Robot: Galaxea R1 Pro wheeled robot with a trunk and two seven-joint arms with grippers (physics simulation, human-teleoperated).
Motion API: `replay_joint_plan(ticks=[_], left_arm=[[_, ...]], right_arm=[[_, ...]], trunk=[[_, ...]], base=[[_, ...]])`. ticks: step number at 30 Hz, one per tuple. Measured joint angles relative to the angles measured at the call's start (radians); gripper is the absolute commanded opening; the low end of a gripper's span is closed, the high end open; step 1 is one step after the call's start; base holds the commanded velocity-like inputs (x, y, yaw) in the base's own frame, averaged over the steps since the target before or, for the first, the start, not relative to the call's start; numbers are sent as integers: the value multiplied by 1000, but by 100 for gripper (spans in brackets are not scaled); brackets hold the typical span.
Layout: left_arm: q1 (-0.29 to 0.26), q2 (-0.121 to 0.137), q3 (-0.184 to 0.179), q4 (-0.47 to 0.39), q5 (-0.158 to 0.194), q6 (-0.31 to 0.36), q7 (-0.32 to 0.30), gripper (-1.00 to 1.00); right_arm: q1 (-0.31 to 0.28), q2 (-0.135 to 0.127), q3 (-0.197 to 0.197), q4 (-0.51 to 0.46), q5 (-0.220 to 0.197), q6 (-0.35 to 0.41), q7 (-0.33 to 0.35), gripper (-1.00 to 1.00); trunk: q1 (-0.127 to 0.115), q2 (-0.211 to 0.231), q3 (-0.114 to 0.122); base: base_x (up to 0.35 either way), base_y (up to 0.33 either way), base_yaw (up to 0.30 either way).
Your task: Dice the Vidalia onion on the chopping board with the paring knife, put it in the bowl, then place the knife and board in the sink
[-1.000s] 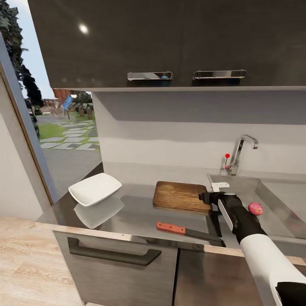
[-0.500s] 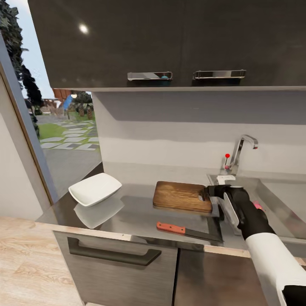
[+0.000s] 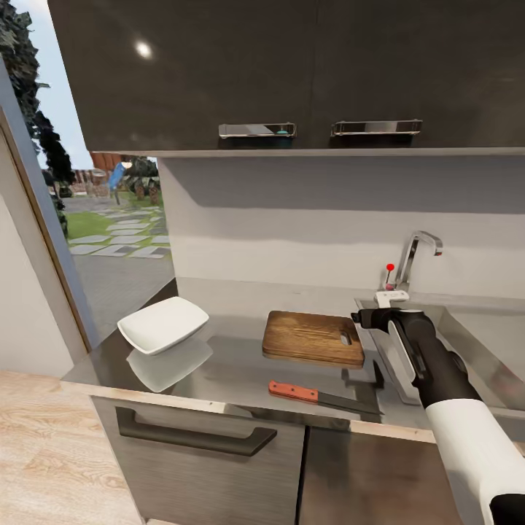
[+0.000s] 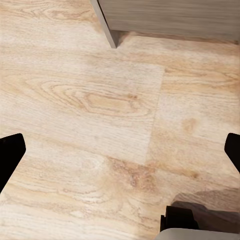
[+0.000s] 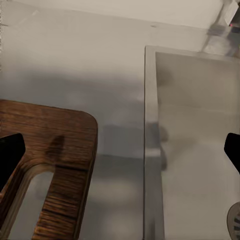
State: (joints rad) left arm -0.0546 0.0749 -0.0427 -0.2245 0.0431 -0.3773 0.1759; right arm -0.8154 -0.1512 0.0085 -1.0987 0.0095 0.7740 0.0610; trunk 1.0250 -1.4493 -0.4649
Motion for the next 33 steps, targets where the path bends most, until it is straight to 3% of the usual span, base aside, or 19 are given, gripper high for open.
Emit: replay_joint_plan(ticks=[8, 33], left_arm=[[0, 0, 0, 0, 1, 0, 0, 100], [0, -1, 0, 0, 1, 0, 0, 100]], right_arm=[[0, 1, 0, 0, 0, 1, 0, 100], [0, 0, 0, 0, 1, -1, 0, 100]], trunk=[[0, 0, 0], [1, 0, 0]], base=[[-92, 0, 0], [-287, 0, 0]])
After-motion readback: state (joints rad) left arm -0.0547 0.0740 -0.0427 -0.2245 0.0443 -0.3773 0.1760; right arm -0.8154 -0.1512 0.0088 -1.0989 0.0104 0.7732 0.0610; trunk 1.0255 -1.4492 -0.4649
